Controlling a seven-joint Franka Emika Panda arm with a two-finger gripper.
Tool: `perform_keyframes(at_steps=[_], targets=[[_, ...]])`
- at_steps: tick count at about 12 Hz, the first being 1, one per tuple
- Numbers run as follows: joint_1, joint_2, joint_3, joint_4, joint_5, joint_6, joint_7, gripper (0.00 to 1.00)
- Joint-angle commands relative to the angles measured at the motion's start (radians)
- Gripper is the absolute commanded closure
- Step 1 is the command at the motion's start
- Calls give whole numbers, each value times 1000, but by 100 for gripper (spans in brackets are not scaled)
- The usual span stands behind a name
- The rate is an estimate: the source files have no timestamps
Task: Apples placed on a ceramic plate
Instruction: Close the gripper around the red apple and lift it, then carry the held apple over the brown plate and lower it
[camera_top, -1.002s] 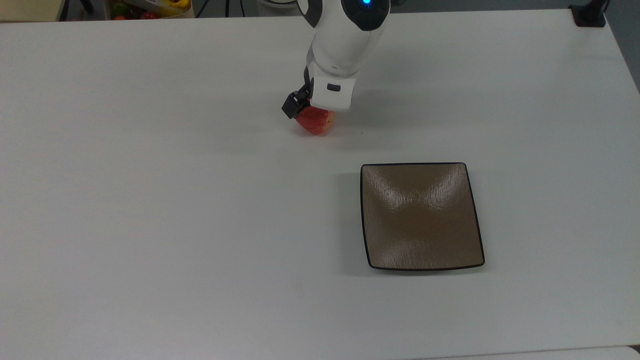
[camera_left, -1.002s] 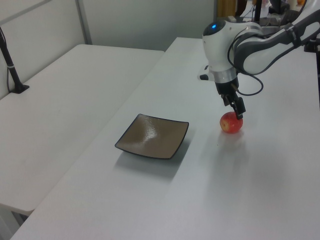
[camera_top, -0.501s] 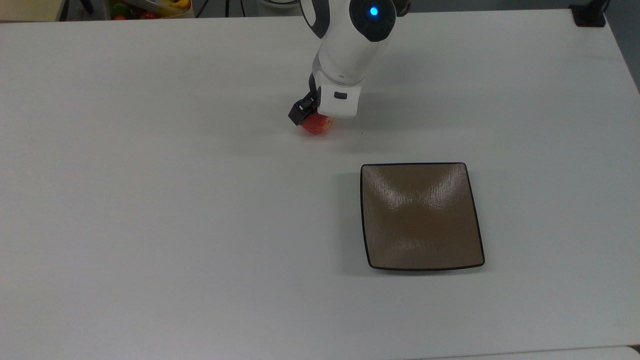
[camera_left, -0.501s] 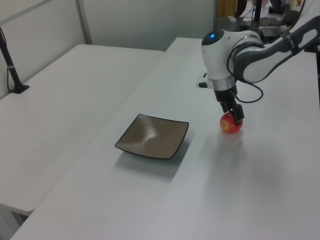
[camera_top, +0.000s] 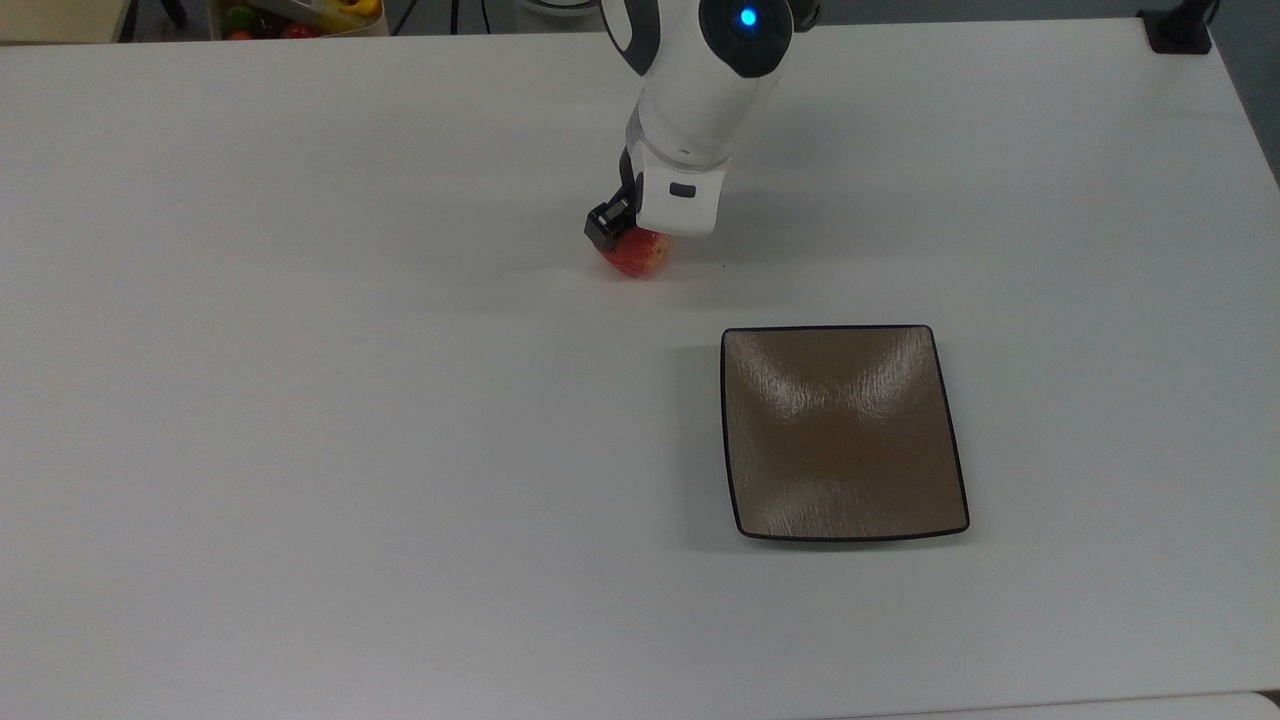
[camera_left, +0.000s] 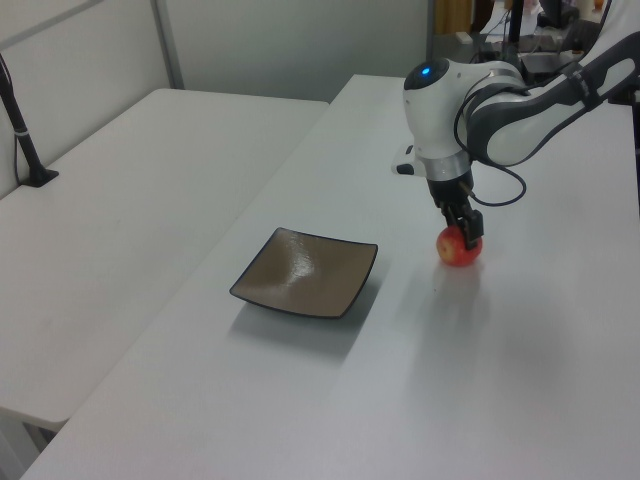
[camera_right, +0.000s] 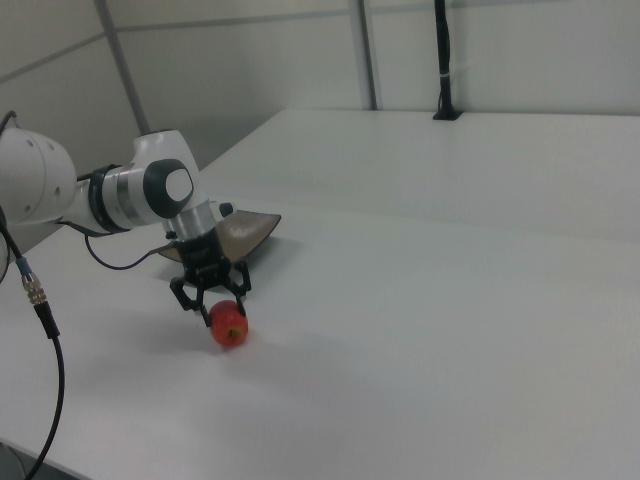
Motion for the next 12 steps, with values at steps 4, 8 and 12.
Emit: perform_keyframes(at_steps=[4,8,12], targets=[[-2,-66,3,41,1,71,154,48],[6,-61,21,115,5,167,292,48],[55,-2,22,121,-45,400,566,46]])
